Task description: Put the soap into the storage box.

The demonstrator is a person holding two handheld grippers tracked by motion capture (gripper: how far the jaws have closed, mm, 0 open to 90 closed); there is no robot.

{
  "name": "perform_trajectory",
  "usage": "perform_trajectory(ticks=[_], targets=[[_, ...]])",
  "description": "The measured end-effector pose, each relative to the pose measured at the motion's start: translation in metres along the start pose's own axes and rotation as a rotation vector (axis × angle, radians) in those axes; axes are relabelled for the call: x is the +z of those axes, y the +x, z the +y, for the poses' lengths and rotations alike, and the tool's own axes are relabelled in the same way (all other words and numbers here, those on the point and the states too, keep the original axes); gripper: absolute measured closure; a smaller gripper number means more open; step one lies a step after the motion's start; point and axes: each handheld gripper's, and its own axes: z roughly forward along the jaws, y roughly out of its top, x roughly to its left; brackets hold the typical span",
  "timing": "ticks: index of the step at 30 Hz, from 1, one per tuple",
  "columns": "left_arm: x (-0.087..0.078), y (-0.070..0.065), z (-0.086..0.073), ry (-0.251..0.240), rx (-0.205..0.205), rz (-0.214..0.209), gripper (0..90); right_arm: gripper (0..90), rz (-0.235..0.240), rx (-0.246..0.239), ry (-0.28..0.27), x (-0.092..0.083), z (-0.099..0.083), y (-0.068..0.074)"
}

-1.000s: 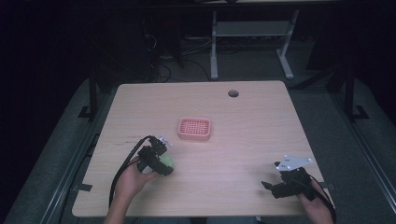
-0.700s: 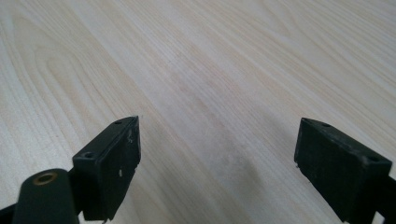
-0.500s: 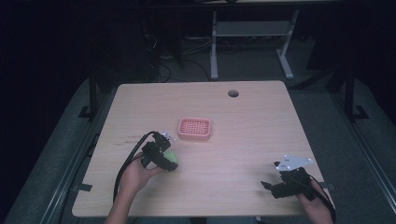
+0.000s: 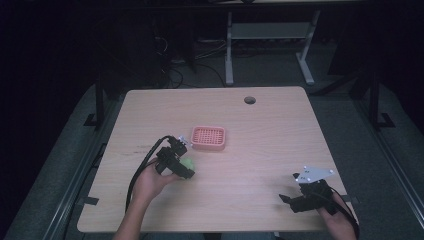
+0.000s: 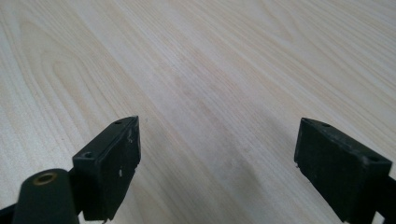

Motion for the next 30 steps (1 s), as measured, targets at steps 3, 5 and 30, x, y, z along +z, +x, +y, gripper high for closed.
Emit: perform_trajectory(ticks=[3, 5, 30], targets=[[0.0, 0.001, 0.002, -0.005, 0.0, -0.003, 26.5, 14.0, 0.0, -0.009, -0.005, 0.0, 0.0, 0.0], [0.0, 0.002, 0.005, -0.004, -0.007, -0.003, 26.5, 14.0, 0.0, -0.002, 0.0, 0.0, 0.0, 0.0], [0.002, 0.01, 0.045, -0.003, 0.007, -0.019, 26.5, 14.0, 0.003, -0.002, -0.004, 0.0, 0.0, -0.001]])
